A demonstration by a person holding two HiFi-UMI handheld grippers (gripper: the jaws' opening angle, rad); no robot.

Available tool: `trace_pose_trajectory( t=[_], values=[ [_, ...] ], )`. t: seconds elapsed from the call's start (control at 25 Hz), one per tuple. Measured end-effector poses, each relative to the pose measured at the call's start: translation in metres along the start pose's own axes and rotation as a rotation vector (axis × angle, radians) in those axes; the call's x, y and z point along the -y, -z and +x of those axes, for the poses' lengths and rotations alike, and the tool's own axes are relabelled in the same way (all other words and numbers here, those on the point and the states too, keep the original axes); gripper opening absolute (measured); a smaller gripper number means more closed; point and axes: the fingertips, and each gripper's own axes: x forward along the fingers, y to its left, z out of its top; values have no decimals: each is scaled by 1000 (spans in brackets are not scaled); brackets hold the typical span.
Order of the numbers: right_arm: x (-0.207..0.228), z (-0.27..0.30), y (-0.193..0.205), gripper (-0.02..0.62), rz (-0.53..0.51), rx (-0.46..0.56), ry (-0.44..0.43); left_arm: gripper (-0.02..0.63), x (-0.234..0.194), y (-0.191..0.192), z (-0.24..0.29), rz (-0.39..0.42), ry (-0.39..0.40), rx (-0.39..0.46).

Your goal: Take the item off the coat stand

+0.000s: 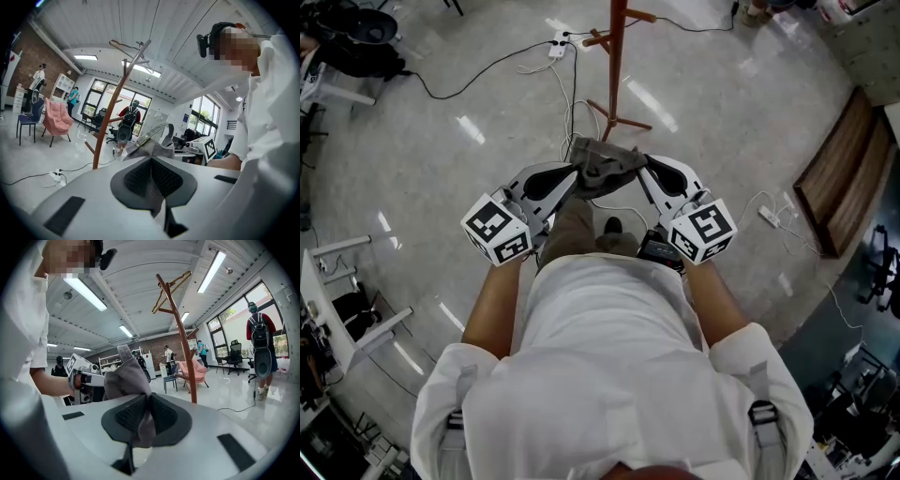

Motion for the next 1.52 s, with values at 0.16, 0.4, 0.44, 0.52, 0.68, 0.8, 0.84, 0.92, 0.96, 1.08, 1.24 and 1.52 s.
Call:
trace_pose_trajectory(
  t=[0.16, 0.4, 0.44, 0.52, 0.68, 0.8, 0.84, 0.92, 0.96, 1.08, 1.24, 1.52],
  values=[
    [-19, -3, 5, 44, 4, 11, -40, 17, 13, -1, -19, 2, -34, 11],
    [-50, 12, 5, 44, 24, 32, -103, 17, 20, -6, -55, 30, -71, 17],
    [-55, 16, 4, 44, 27, 33, -106, 17, 19, -7, -61, 28, -70, 18],
    [-65, 26, 1, 43, 33, 35, -105, 17, 13, -10, -73, 18, -60, 24],
    [-75, 44, -12, 43, 24, 49, -67, 17, -2, -17, -89, 14, -12, 38],
    [-84, 50, -24, 43, 19, 67, -32, 17, -11, -27, -99, 31, 31, 42],
    [-87, 52, -28, 43, 8, 71, -26, 17, -14, -32, -102, 31, 40, 46],
    [-95, 57, -34, 43, -31, 75, -15, 17, -22, -40, -110, 30, 55, 59],
    [-99, 59, -37, 43, -54, 75, -10, 17, -26, -42, -113, 32, 61, 65],
    [-100, 61, -42, 43, -90, 82, 10, 17, -35, -46, -112, 41, 79, 74],
    [-90, 55, -44, 43, -106, 78, 46, 17, -36, -51, -99, 90, 94, 90],
    [-69, 44, -40, 43, -83, 76, 92, 17, -35, -48, -79, 85, 120, 75]
  ],
)
